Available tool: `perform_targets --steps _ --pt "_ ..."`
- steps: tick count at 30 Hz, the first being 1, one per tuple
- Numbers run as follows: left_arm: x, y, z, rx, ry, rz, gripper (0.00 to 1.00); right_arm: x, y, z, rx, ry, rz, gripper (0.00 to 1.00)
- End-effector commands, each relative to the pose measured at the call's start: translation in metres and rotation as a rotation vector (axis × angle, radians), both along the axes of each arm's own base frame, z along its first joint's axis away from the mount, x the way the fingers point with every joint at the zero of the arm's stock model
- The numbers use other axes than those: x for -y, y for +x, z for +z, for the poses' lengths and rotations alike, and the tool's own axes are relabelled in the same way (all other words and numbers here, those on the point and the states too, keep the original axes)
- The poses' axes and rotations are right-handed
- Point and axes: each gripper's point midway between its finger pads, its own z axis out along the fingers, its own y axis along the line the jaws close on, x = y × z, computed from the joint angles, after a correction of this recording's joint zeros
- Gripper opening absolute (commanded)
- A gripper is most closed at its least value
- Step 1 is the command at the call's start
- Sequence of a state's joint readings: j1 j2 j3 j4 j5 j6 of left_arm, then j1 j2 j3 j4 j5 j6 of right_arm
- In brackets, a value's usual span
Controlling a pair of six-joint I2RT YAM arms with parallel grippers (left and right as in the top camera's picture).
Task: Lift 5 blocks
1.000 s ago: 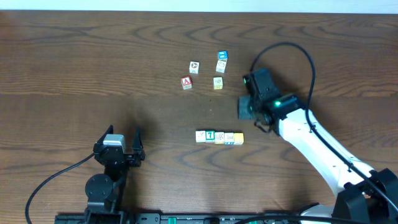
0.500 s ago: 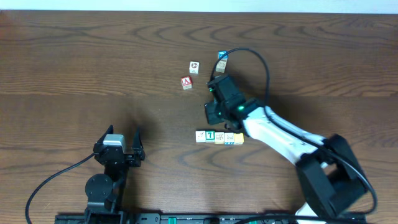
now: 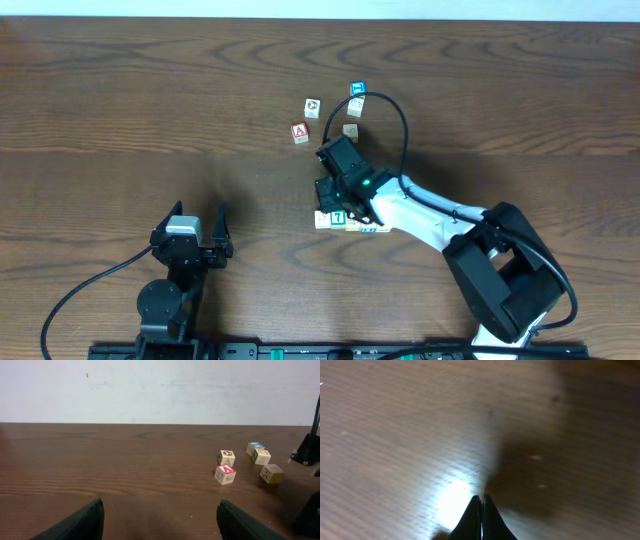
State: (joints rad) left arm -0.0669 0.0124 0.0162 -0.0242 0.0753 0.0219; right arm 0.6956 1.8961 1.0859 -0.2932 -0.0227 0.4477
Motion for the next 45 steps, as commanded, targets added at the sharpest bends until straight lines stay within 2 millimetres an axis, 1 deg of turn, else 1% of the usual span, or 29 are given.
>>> perform_targets --steps 1,7,16,45 --pt "0.002 -0.001 -0.015 -0.052 -0.004 -0.011 0.73 -0.011 -0.006 0.001 -0.014 0.025 -0.006 0.01" --pt "0.002 -0.001 -0.015 -0.052 -0.004 -0.011 0.73 -0.014 -0.011 0.0 -0.02 0.02 0.008 0.01" --pt "0.002 -0.001 -0.015 -0.052 -0.004 -0.011 0.73 -0.009 -0.017 -0.004 -0.049 -0.003 -0.004 0.01" --pt "0.002 -0.001 -0.015 -0.052 -0.004 -0.011 0.72 -0.005 -0.022 -0.007 -0.071 -0.021 -0.005 0.01"
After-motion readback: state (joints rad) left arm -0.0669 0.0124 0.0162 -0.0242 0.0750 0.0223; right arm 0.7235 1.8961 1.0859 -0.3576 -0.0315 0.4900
